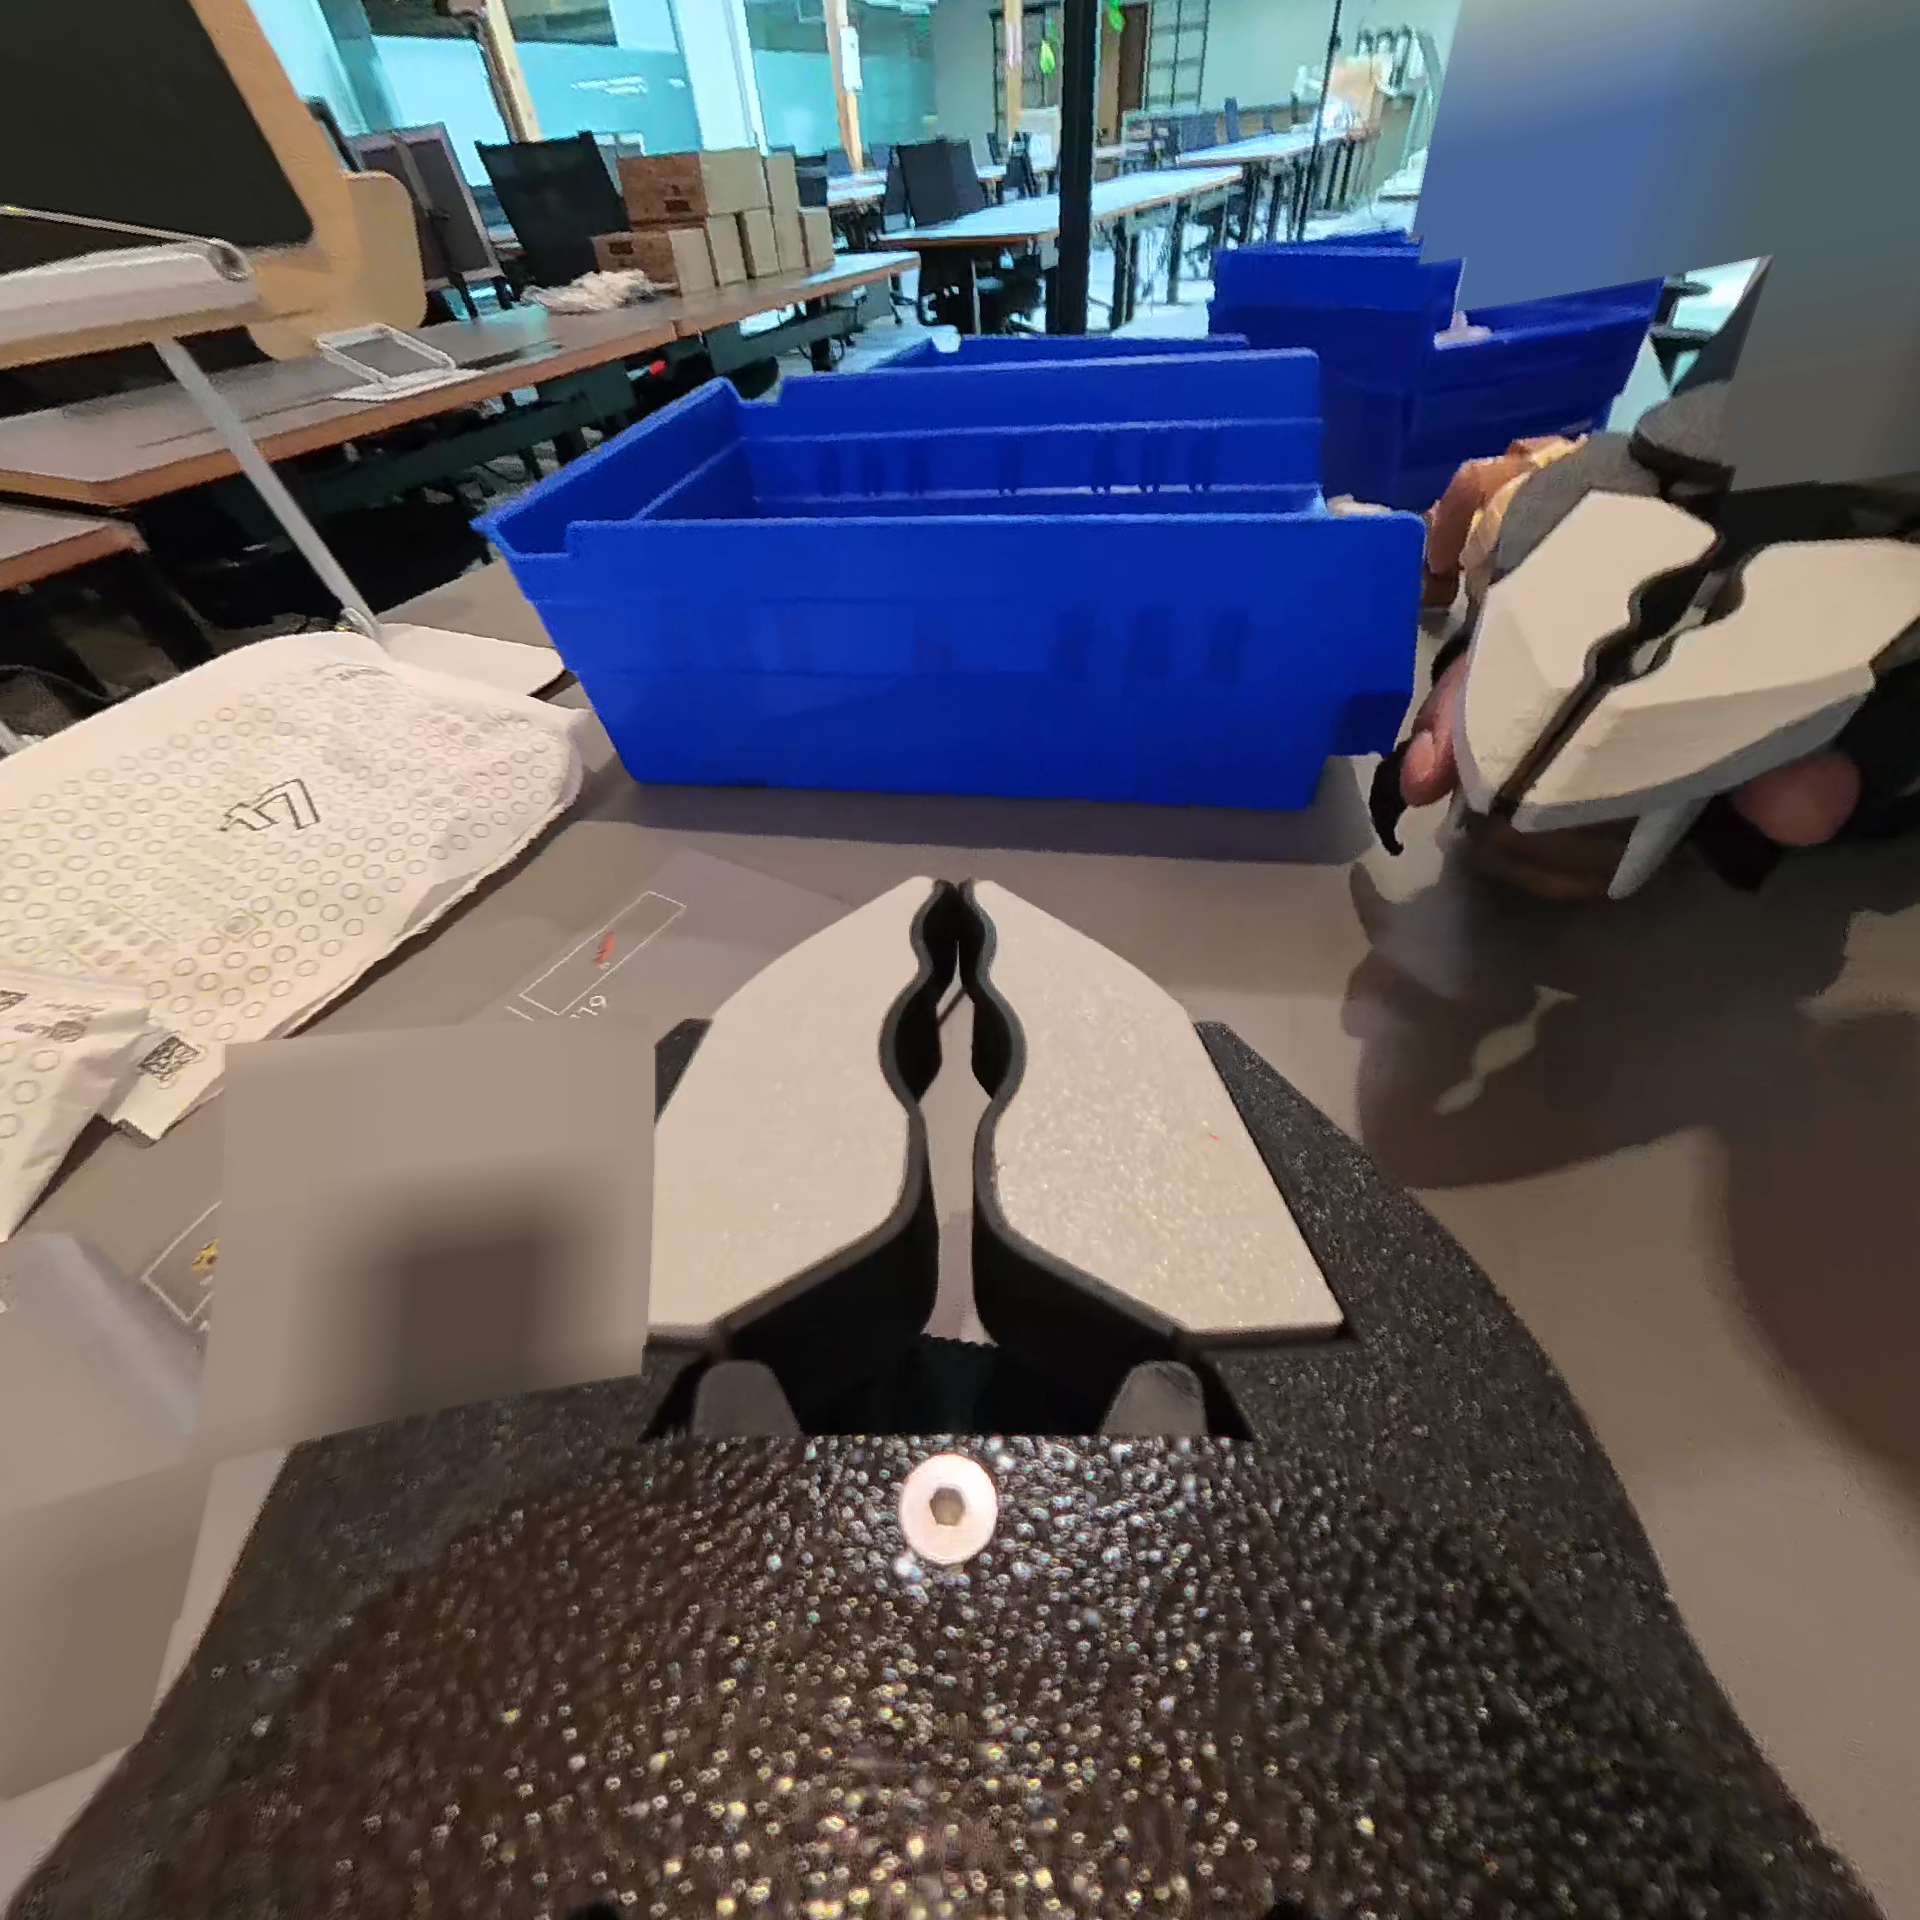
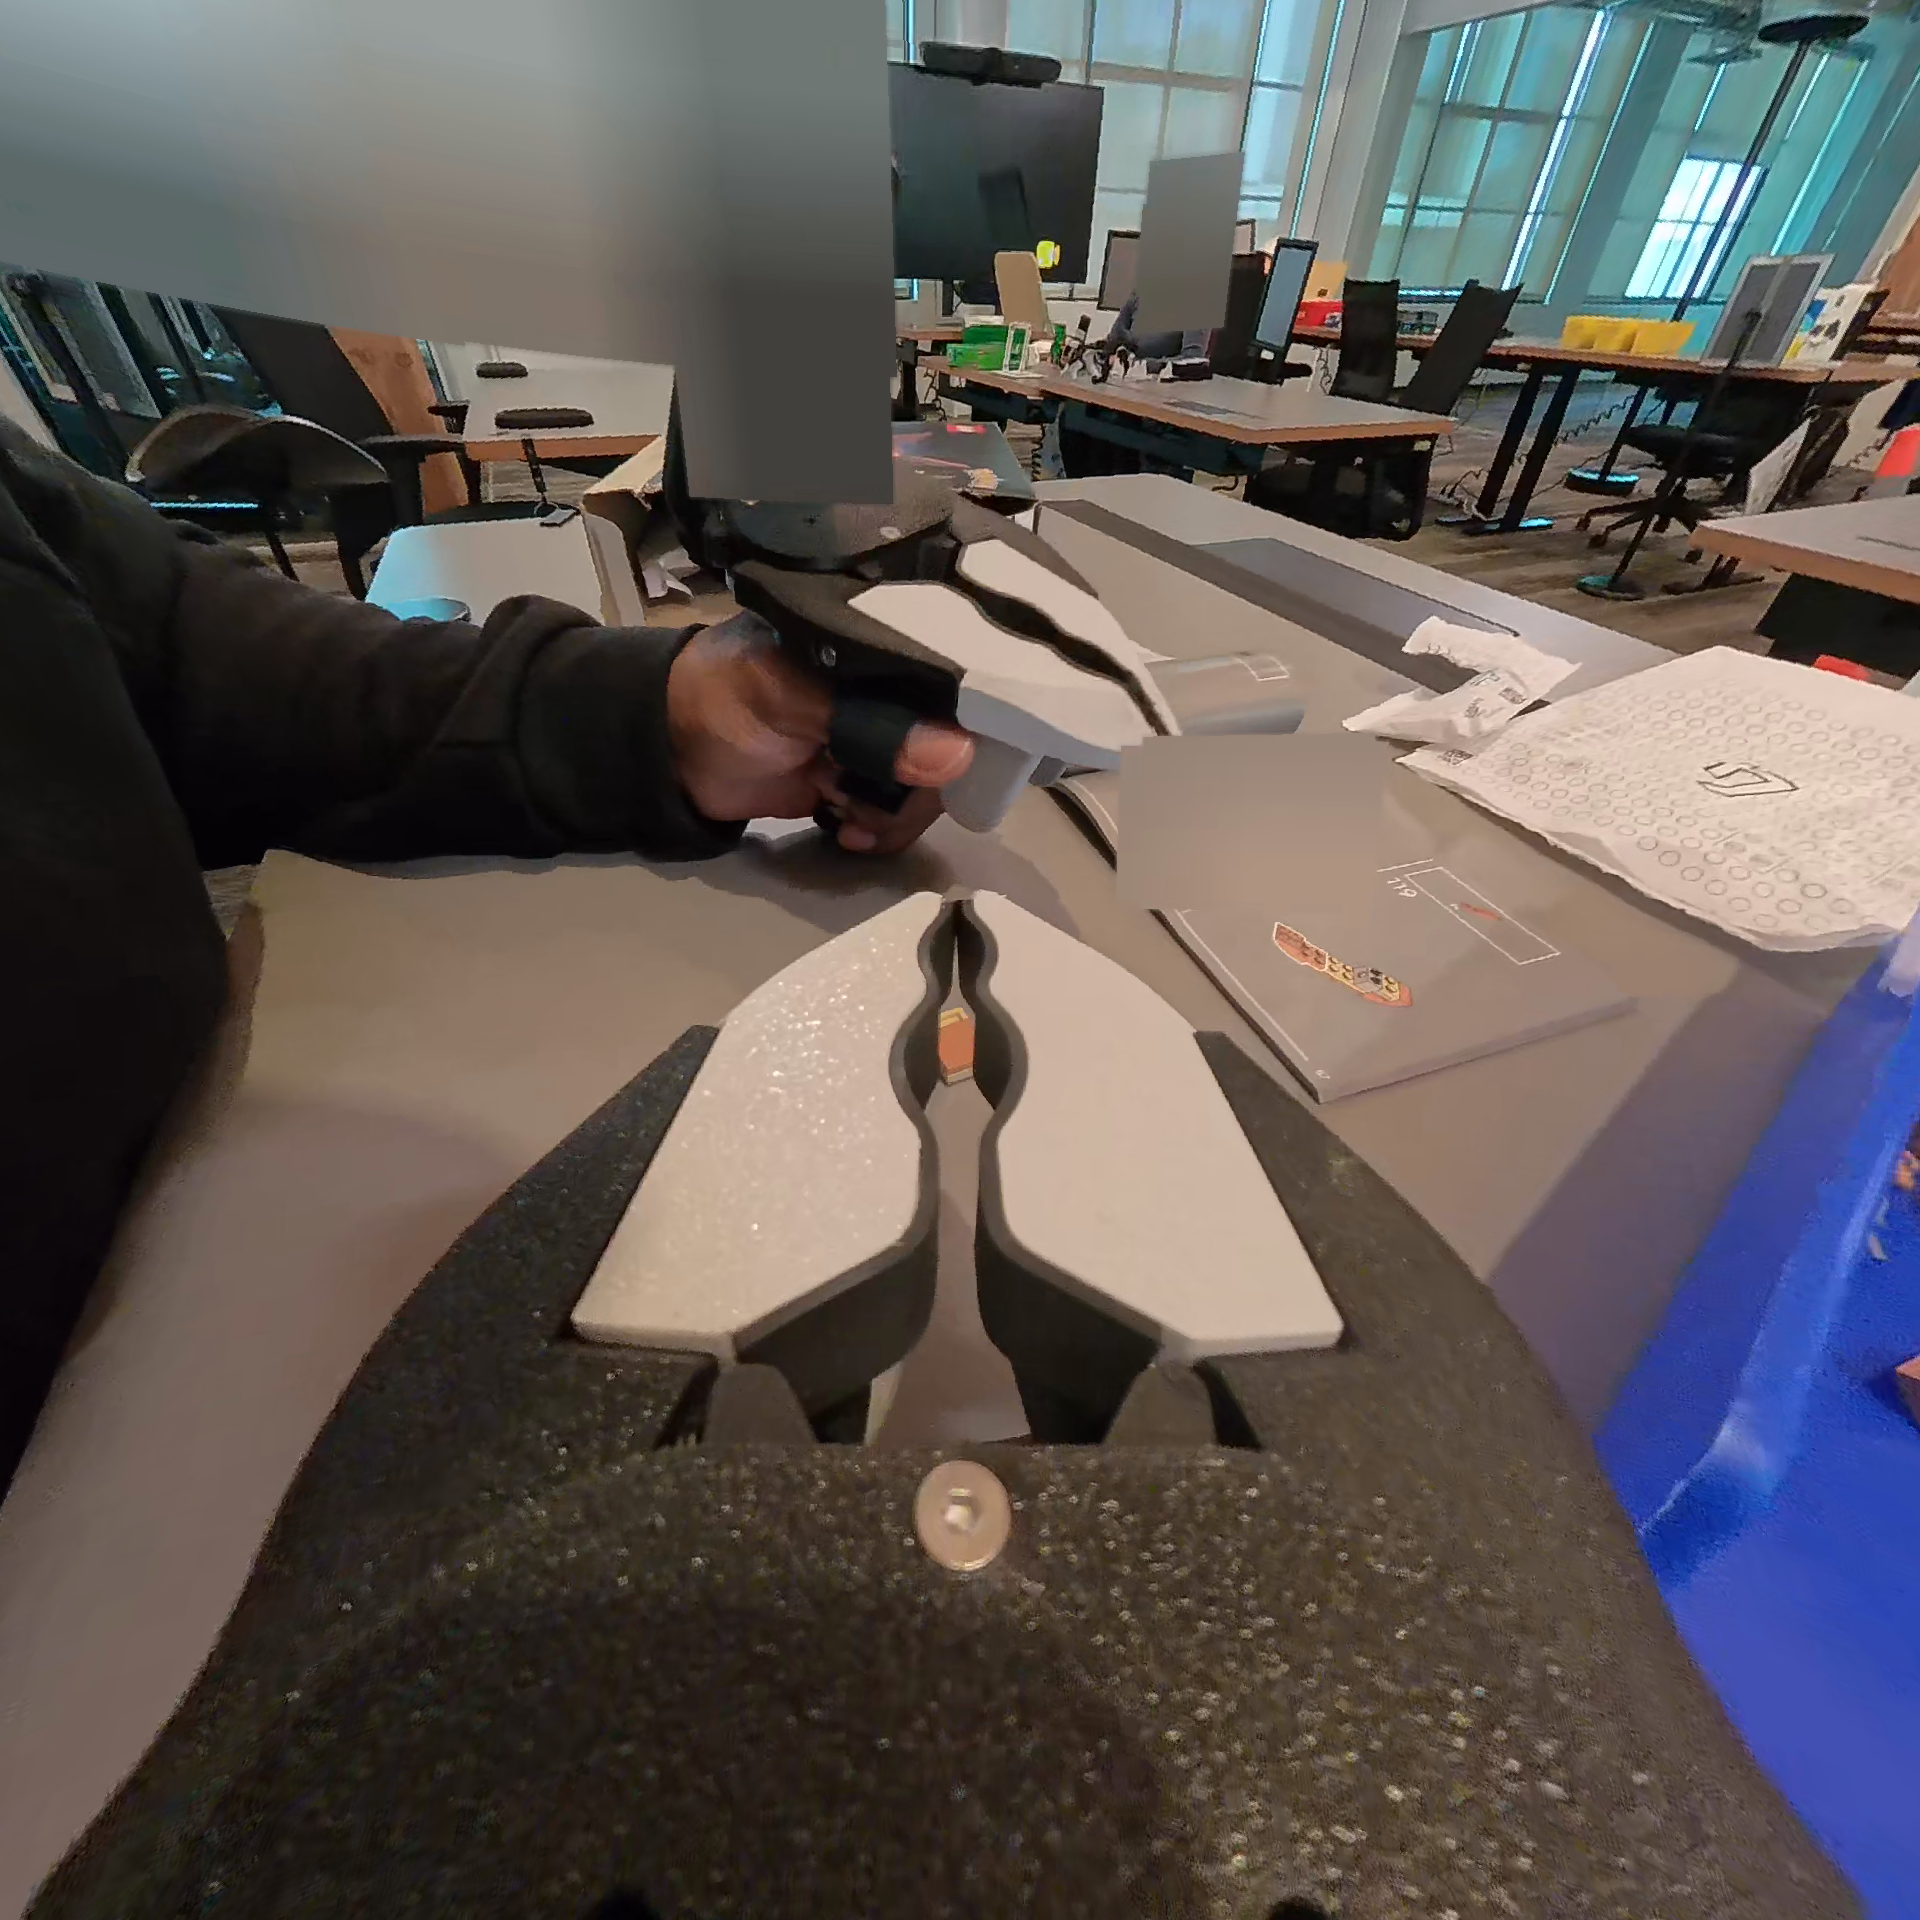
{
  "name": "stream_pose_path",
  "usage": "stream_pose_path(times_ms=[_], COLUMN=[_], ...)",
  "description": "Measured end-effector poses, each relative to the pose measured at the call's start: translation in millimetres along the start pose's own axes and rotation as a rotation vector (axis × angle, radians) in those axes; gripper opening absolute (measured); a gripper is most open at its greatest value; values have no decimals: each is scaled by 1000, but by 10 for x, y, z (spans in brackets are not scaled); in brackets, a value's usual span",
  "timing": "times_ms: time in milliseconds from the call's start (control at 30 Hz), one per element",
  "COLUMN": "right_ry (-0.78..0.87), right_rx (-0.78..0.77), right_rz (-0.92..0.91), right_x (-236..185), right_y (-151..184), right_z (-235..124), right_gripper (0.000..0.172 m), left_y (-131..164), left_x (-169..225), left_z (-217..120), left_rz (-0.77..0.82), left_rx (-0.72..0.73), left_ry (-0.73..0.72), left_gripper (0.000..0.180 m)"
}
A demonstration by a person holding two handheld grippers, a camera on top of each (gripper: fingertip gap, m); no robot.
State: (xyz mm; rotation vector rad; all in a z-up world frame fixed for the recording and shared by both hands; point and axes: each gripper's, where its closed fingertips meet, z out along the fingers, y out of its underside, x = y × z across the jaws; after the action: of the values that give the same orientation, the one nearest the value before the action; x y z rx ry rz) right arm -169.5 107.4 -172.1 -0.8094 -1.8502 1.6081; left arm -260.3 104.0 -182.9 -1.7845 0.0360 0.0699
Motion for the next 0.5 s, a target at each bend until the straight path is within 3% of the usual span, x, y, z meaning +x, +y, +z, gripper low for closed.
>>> stream_pose_path(times_ms=[500], right_ry=[4], right_rx=[-5], right_rz=[68], right_x=[55], right_y=[15], right_z=[-13], right_gripper=[0], left_y=[105], left_x=[89], left_z=[-20], left_rz=[71], left_rx=[-65], left_ry=[42], left_gripper=[0])
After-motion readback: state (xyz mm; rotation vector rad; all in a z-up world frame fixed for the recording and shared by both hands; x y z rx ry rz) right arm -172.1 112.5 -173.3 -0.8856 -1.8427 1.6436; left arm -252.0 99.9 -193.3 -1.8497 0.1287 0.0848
